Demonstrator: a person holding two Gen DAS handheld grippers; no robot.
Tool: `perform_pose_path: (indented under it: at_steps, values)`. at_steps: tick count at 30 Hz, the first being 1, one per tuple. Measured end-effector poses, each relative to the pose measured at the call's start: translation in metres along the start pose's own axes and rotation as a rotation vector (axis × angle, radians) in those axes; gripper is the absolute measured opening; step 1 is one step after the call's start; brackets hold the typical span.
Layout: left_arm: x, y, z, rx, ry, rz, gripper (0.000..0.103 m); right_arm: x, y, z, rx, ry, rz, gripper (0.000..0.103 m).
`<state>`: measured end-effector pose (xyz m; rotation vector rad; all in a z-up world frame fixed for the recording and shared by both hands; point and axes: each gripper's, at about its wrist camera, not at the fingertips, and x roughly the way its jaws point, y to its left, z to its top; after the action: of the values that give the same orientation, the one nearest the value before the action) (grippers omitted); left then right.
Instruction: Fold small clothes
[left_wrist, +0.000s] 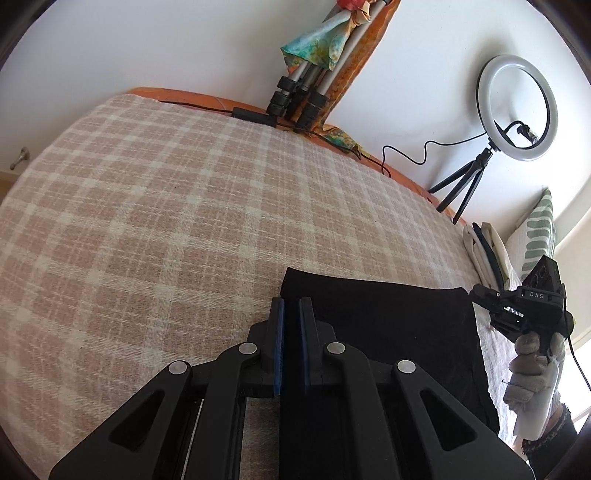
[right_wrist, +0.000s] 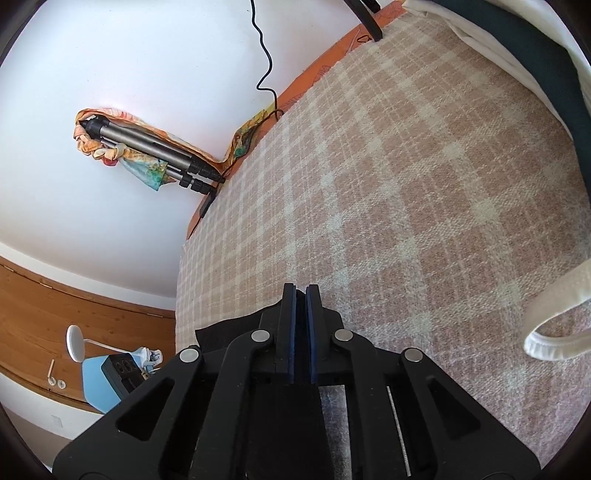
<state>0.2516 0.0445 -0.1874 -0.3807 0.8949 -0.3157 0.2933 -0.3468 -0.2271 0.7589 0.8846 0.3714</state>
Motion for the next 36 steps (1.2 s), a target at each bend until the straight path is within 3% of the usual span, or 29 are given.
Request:
perform_pose_path:
  at_steps: [4,6,7,8,9,10,19,30,36]
  values:
    - [-0.017,0.011,0.006,-0.039,-0.023,-0.022,0.006,-0.020,0.006,-0.023,-0.073,0.028,-0.012,0.008]
    - [-0.022,0.014,0.008,-0.050,-0.016,-0.038,0.018,-0.029,0.010,-0.039,-0.122,0.043,-0.031,0.015]
    - [-0.025,0.016,0.008,-0.056,-0.012,-0.046,0.024,-0.033,0.011,-0.048,-0.138,0.052,-0.036,0.027]
    - [-0.027,0.017,0.007,-0.065,-0.010,-0.055,0.036,-0.037,0.012,-0.056,-0.149,0.059,-0.037,0.043]
    - [-0.029,0.018,0.006,-0.075,-0.005,-0.064,0.047,-0.040,0.012,-0.065,-0.156,0.066,-0.038,0.049]
    - [-0.031,0.019,0.005,-0.087,0.002,-0.072,0.049,-0.044,0.011,-0.073,-0.162,0.075,-0.038,0.052]
    - [-0.011,0.027,-0.005,-0.153,0.100,-0.141,0.049,-0.053,-0.007,-0.122,-0.140,0.160,-0.011,0.052]
    - [0.016,0.022,0.008,-0.178,0.108,-0.206,0.049,-0.047,-0.017,-0.133,-0.073,0.185,0.121,0.052]
    - [0.027,0.010,0.012,-0.157,0.122,-0.231,0.049,-0.031,-0.007,-0.134,-0.067,0.192,0.139,0.052]
